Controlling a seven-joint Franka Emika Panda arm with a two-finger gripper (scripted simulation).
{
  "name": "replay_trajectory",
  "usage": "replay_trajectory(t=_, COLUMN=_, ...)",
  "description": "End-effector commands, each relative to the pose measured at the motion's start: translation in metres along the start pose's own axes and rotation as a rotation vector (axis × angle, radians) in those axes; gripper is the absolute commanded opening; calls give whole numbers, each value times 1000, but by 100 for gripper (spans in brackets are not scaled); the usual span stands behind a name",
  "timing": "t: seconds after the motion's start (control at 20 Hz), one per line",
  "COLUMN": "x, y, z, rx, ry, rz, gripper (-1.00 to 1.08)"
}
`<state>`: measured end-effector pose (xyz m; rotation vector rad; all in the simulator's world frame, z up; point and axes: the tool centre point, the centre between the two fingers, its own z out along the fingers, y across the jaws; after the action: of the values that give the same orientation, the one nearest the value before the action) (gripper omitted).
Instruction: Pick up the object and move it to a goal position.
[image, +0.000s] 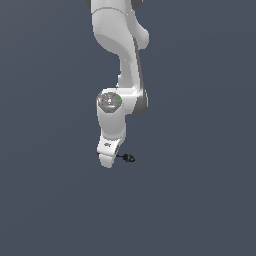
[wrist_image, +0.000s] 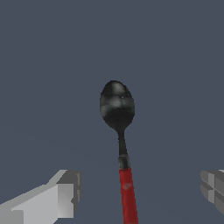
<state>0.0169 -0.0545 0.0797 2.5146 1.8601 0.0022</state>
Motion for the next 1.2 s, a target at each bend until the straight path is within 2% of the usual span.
replay_trajectory(t=0.0, x=-3, y=0, z=5, rx=3, ry=2, rz=-55, gripper=100)
replay_trajectory(t=0.5, x=-9, y=-1, z=18, rx=10, ry=7, rz=-182, gripper=100)
replay_trajectory(t=0.9, x=-9, y=-1, z=20, rx=11, ry=8, rz=-193, gripper=100)
replay_trajectory(t=1.15, x=-9, y=-2, z=37, rx=11, ry=8, rz=-196, gripper=100)
